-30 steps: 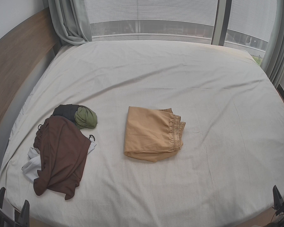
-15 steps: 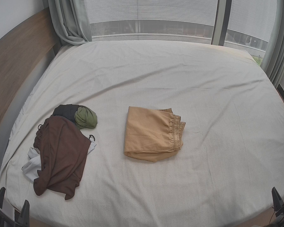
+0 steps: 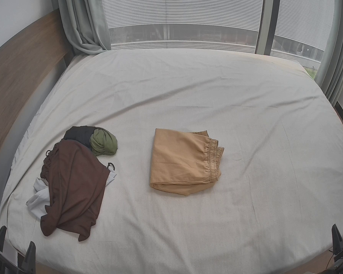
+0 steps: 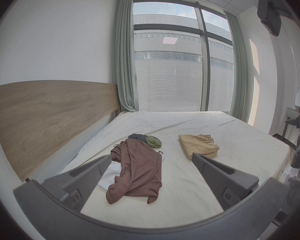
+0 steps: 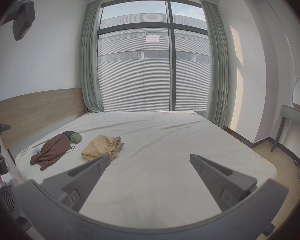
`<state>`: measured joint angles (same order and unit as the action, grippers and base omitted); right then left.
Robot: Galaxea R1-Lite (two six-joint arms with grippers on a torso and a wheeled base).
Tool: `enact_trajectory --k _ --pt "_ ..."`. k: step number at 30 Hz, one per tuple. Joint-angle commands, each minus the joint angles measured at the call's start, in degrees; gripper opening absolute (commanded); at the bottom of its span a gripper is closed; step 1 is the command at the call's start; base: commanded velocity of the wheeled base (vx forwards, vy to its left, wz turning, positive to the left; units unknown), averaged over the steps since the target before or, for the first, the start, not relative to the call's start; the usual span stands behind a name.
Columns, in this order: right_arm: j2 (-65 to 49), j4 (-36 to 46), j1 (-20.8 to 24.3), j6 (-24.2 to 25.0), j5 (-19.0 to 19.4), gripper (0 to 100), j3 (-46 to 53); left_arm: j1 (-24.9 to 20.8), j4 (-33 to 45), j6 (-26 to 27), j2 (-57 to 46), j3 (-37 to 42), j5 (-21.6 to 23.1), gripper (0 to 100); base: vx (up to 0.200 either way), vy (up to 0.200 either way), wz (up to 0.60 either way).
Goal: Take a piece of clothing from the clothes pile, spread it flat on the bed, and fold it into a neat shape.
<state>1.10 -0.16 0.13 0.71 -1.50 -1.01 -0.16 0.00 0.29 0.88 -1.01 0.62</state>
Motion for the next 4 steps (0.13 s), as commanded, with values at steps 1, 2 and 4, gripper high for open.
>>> enact_trajectory --k 1,2,4 --pt "-1.1 0.0 0.0 0.0 -0.1 100 1.0 0.0 0.0 0.0 -0.9 0.9 0.0 100 0.0 0.0 0.0" --pt "-1.1 0.0 0.0 0.0 0.0 100 1.0 0.0 0.0 0.0 -0.9 0.9 0.0 100 0.0 0.0 0.0" --pt "-1.1 0.0 0.0 0.0 0.0 100 1.0 0.1 0.0 0.0 -0.9 0.9 0.0 100 0.0 0.0 0.0"
